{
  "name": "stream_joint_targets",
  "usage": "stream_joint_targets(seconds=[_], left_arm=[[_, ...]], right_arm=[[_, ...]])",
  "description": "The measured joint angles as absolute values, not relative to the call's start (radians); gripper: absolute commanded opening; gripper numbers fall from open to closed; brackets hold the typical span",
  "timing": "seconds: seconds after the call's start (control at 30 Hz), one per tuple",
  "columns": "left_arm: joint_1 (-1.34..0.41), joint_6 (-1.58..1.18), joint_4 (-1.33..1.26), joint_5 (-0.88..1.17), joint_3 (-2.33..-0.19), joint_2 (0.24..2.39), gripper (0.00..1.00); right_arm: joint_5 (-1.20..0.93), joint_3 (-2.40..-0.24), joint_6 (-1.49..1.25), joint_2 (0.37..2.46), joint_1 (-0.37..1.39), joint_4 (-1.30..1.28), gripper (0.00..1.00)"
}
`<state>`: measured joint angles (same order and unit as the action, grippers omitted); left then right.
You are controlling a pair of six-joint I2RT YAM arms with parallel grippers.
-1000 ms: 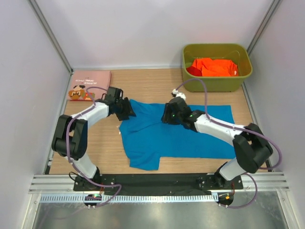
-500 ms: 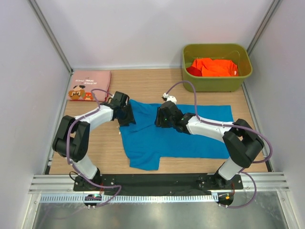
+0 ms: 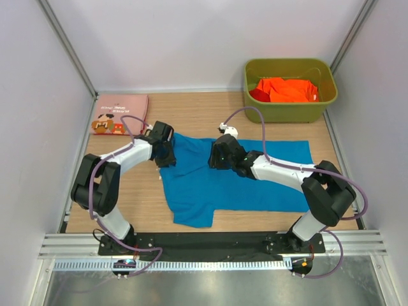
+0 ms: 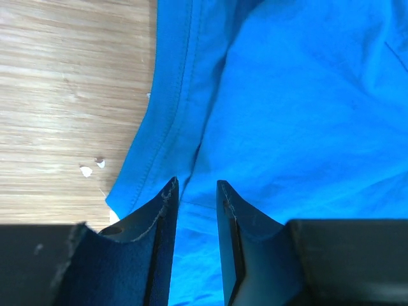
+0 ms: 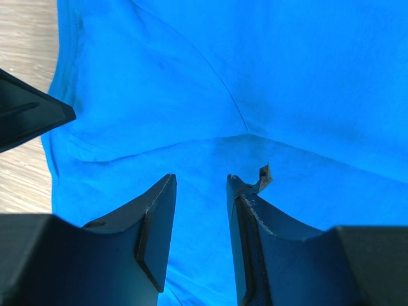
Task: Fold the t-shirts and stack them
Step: Fold the tshirt
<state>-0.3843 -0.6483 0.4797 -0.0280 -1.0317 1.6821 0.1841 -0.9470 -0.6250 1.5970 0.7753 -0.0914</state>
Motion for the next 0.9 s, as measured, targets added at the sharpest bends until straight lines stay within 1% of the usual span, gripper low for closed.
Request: stream_joint_targets(seconds=[0.23,0.3,0.4,0.43,0.53,0.6,0.67,0.73,0.8,0.9], left_arm=[[-0.384,-0.616,0.460,-0.016,-1.034,1.722,0.32],[-0.384,-0.614,0.454,-0.002,-1.039,1.737,0.30],[-0.384,-0.612,0.440,0.006,-1.047,1.748,0.20],[-0.384,-0.610,0.438,0.006,-1.047,1.749,0.14],[-0.384,-0.610,0.439,0.005,-1.047,1.750,0.04],[-0.384,-0.611,0.441,0.002,-1.047,1.750,0.04],[-0.385,-0.616,0.459,-0.009,-1.055,1.750,0.11],[-0.389,-0.619,0.480,-0.023,-1.072,1.750,0.15],[-0.393,-0.620,0.491,-0.033,-1.087,1.750,0.13],[-0.402,-0.621,0.495,-0.042,-1.100,1.750,0.05]], right_arm=[[0.196,-0.947,-0.625,1.575,0.775,-0.093,0.43],[0.200,-0.947,-0.625,1.573,0.775,-0.097,0.43],[0.206,-0.946,-0.625,1.563,0.775,-0.100,0.43],[0.209,-0.946,-0.625,1.559,0.775,-0.100,0.43],[0.216,-0.945,-0.625,1.551,0.775,-0.099,0.43],[0.219,-0.944,-0.625,1.549,0.775,-0.100,0.43],[0.220,-0.944,-0.625,1.549,0.775,-0.100,0.43],[0.220,-0.943,-0.625,1.549,0.775,-0.099,0.43],[0.220,-0.943,-0.625,1.549,0.775,-0.099,0.43],[0.220,-0.943,-0.625,1.549,0.775,-0.099,0.42]])
